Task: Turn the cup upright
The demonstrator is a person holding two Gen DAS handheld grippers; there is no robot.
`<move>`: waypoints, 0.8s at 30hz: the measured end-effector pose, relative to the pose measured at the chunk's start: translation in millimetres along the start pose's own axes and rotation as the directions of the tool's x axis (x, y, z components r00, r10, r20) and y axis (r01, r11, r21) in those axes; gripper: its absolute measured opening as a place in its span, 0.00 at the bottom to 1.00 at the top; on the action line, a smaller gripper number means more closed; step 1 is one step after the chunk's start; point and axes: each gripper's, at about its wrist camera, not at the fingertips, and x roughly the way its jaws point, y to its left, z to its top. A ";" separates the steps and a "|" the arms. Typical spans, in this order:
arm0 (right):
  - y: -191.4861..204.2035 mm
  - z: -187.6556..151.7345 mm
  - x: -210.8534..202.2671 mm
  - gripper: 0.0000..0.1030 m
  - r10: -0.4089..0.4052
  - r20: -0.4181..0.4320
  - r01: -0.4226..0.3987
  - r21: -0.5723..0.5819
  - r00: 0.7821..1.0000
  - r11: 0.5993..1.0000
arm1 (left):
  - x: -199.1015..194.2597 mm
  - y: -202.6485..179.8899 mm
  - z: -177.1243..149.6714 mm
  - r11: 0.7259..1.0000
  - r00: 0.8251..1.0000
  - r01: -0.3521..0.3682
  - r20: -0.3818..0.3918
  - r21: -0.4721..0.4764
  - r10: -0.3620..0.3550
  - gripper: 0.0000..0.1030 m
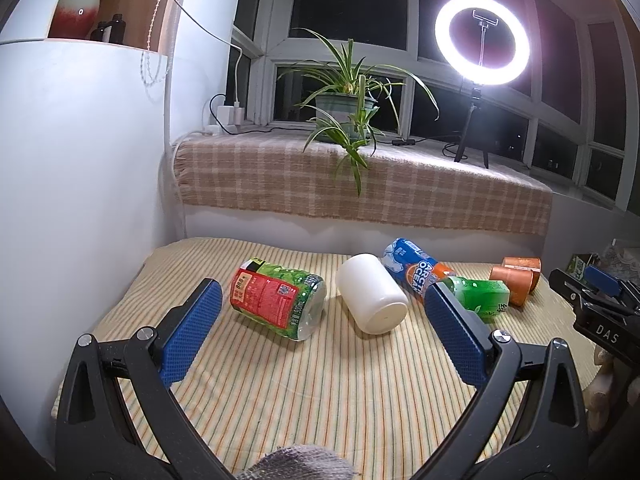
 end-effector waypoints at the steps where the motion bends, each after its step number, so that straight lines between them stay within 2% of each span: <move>1: 1.4 0.2 1.3 0.78 0.004 -0.002 -0.004 -0.003 1.000 1.000 | -0.6 1.7 -0.4 1.000 1.000 -0.003 -0.001 -0.001 0.003 1.00; 10: 22.7 7.1 18.9 0.78 0.056 -0.031 -0.058 -0.046 0.998 0.997 | -2.9 19.2 -2.0 0.999 0.999 -0.040 -0.017 -0.008 0.040 1.00; 15: 37.3 16.3 42.9 0.78 0.147 -0.094 -0.152 -0.050 0.985 0.987 | -6.7 35.2 -3.4 0.997 0.997 -0.072 -0.025 -0.019 0.072 1.00; 19: 49.5 23.1 72.5 0.78 0.226 -0.184 -0.237 -0.040 0.957 0.971 | -8.8 47.1 -6.3 0.995 0.995 -0.094 -0.037 -0.026 0.093 1.00; 24: 70.1 30.1 114.1 0.78 0.306 -0.312 -0.327 -0.017 0.899 0.945 | -10.7 60.2 -11.4 0.993 0.992 -0.108 -0.063 -0.045 0.105 1.00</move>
